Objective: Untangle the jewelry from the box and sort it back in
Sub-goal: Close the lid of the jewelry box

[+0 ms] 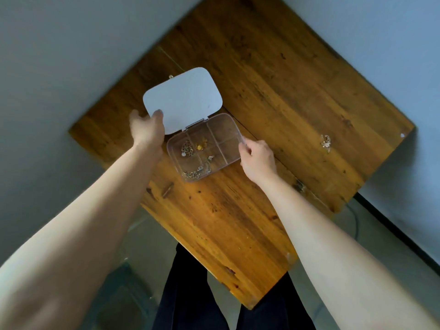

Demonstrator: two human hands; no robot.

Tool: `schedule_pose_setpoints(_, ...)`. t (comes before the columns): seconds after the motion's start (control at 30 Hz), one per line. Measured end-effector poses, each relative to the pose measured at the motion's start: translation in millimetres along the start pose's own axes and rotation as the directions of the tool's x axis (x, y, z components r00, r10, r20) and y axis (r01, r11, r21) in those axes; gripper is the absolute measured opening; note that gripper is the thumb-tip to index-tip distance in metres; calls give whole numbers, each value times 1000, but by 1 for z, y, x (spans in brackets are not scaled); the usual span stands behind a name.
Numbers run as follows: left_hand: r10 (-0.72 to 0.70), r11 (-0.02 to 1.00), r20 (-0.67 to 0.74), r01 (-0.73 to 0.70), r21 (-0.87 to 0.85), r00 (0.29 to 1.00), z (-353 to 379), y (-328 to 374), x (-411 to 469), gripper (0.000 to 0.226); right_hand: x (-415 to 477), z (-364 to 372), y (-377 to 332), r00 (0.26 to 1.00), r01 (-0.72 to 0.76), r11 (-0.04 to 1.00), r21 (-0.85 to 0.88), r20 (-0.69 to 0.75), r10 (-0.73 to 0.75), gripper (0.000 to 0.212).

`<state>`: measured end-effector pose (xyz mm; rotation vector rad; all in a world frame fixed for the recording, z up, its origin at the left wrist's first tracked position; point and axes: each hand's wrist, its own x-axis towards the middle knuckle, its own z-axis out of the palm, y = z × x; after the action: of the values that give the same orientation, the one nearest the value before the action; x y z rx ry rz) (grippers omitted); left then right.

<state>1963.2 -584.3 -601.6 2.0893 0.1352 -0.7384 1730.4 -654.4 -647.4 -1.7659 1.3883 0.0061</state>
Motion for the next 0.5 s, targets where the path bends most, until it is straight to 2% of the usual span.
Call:
schedule_pose_setpoints(0.07,41,999,-61,-42,-16,997,-2,2,0,67,0,2,-1,1000,-30,998,64,-6,31,41)
schedule_pose_setpoints(0.13,159,987,-106,-158,18,982,-10,3,-4,49,-1,3,-3,998,-56,993,102,-11,57,40)
schedule_pose_setpoints(0.2,284,958,-90,-279,66,954,-18,0,-9,30,-2,4,-3,998,-58,991,123,-24,61,39)
schedule_pose_setpoints(0.33,469,874,-10,-463,148,883,-37,-14,-25,22,-7,2,-2,998,-50,981,188,-18,54,35)
schedule_pose_setpoints(0.43,683,668,80,-665,333,726,-54,-37,-42,21,-12,-2,1,997,-79,943,324,17,78,26)
schedule_pose_setpoints(0.5,758,515,190,-751,414,624,-61,-58,-54,23,-17,-4,2,992,-125,892,434,35,122,15)
